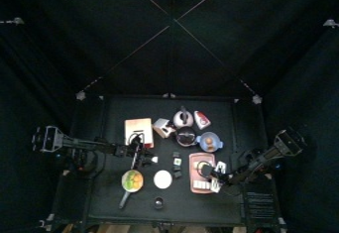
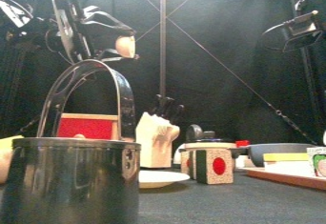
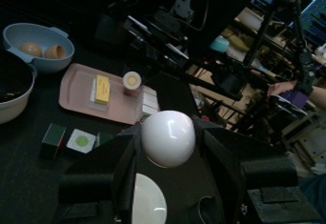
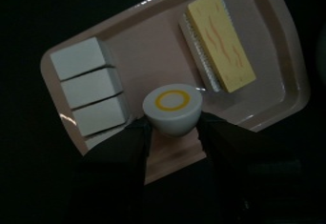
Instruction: Grab other half of egg
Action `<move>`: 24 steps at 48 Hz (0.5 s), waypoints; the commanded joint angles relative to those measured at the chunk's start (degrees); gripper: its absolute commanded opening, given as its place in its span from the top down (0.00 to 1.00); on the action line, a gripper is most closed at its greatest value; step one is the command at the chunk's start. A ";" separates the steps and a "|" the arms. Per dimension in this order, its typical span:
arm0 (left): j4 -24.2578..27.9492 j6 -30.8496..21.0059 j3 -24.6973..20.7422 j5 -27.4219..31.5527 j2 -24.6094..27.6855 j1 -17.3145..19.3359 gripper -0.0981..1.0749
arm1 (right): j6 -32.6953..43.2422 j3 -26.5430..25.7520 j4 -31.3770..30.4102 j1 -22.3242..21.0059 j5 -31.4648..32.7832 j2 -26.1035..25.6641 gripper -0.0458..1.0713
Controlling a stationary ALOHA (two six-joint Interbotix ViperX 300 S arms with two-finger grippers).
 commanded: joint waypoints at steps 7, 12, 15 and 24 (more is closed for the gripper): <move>1.14 0.18 -0.62 0.53 -0.09 0.09 0.46 | -0.35 -4.57 -0.35 -3.87 -1.67 -1.32 0.32; 1.49 0.18 -0.62 0.88 -0.18 0.09 0.46 | -0.35 -6.59 -0.09 -6.59 -5.01 -0.79 0.32; 2.11 0.18 -0.62 1.05 -0.18 0.09 0.46 | -0.35 -7.73 0.26 -8.44 -7.47 -0.35 0.32; 5.54 0.18 -1.23 2.02 -0.09 -0.35 0.46 | -0.44 -10.63 1.76 -13.27 -18.54 2.11 0.32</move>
